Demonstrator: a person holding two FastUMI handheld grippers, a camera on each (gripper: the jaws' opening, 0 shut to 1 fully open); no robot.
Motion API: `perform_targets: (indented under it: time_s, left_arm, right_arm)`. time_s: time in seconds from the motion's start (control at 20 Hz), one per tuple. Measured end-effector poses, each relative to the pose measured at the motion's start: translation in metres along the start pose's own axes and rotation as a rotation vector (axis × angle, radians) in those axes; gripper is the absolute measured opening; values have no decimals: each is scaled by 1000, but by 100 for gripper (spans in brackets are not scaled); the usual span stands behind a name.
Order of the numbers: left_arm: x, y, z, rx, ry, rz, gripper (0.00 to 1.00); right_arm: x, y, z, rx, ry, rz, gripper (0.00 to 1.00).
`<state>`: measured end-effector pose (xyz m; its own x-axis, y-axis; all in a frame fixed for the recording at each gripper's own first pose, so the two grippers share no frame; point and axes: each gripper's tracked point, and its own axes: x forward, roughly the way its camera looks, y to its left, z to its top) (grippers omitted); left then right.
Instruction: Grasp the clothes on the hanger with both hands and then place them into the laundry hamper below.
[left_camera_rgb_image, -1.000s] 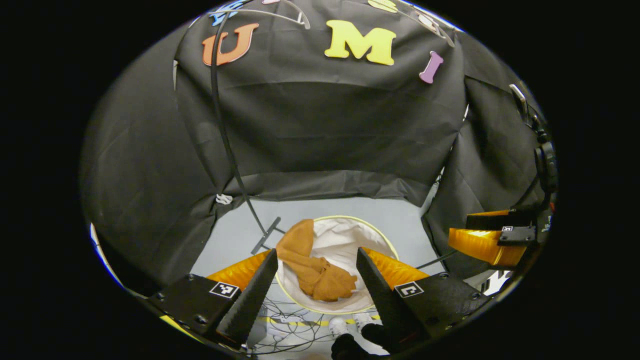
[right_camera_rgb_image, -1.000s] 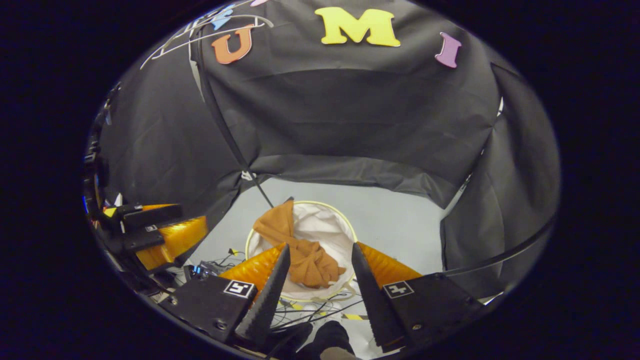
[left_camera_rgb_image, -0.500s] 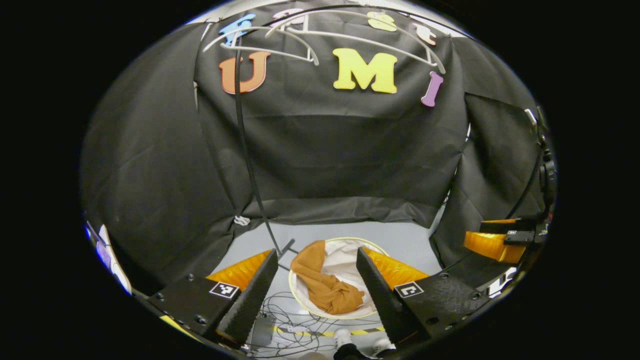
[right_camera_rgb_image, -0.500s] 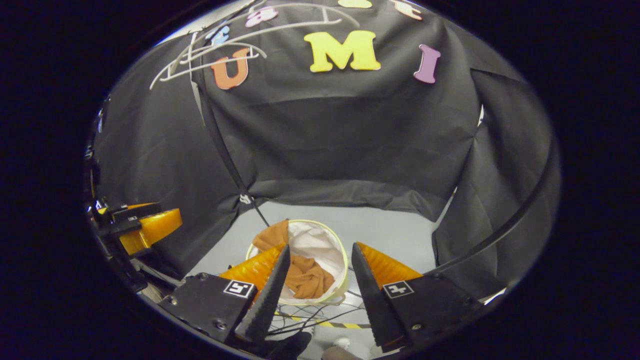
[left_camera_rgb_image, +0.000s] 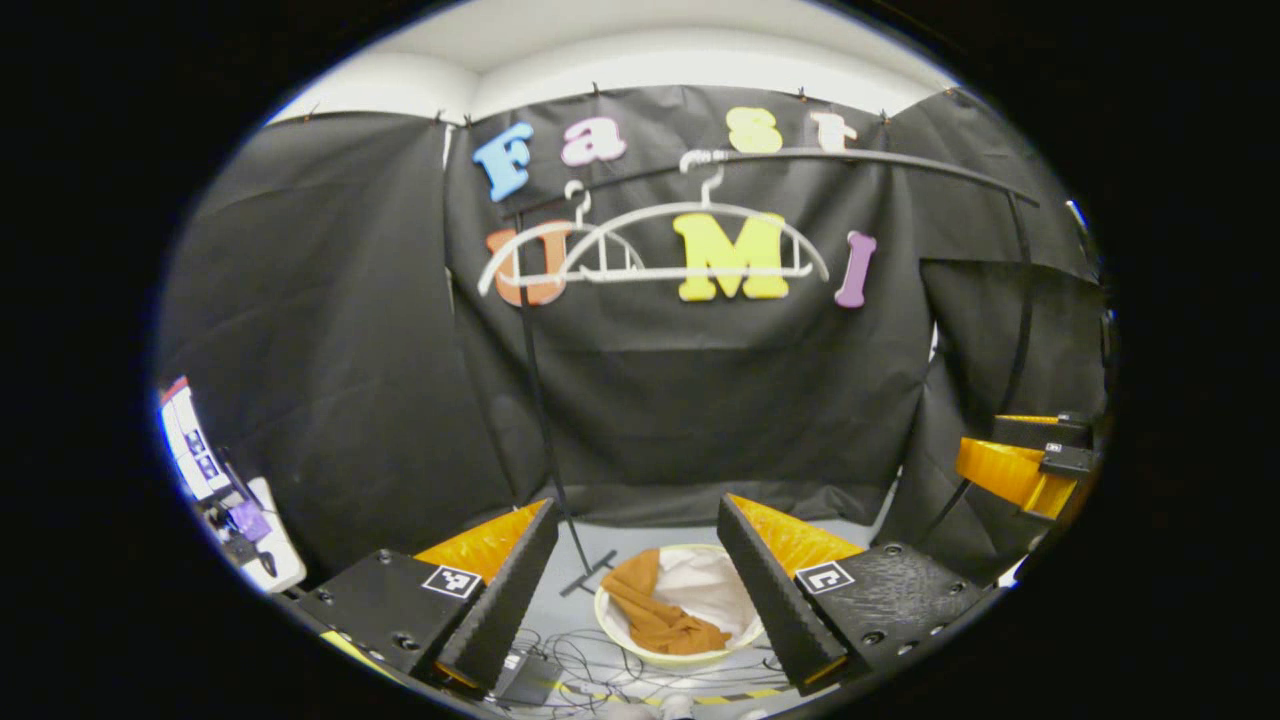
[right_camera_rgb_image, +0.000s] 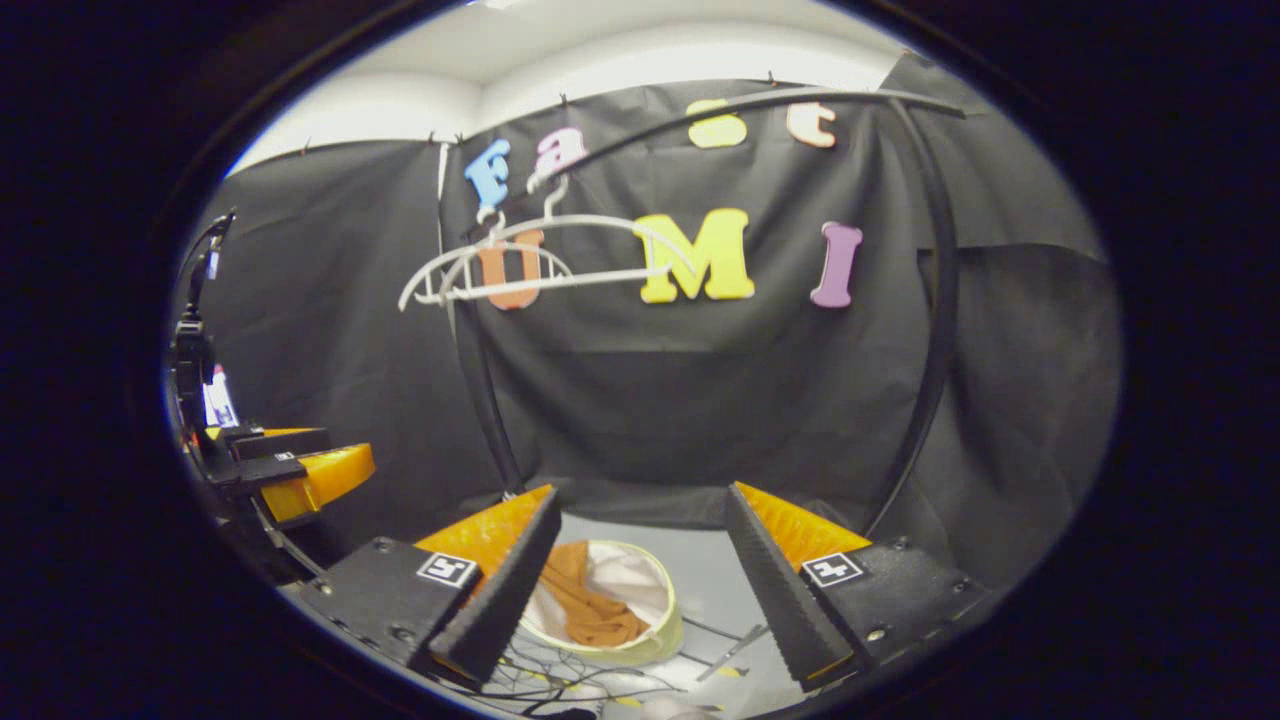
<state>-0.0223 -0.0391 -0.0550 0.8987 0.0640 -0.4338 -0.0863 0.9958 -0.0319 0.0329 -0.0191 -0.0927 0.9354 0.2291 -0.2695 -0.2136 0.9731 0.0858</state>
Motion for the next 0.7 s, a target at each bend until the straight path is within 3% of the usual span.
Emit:
perform_targets:
  time_s: [0.1, 0.4, 0.7]
  left_arm:
    - [-27, 2, 32, -6, -83, 12, 98]
    - [-85, 37, 93, 1, -269, 42, 97]
    - [-121, 91, 83, -60, -312, 85, 100]
  right_arm:
    - [-21, 6, 22, 23, -59, 16, 99]
    - [-79, 25, 84, 9, -242, -10, 99]
    - [-101, 74, 101, 1, -313, 11, 99]
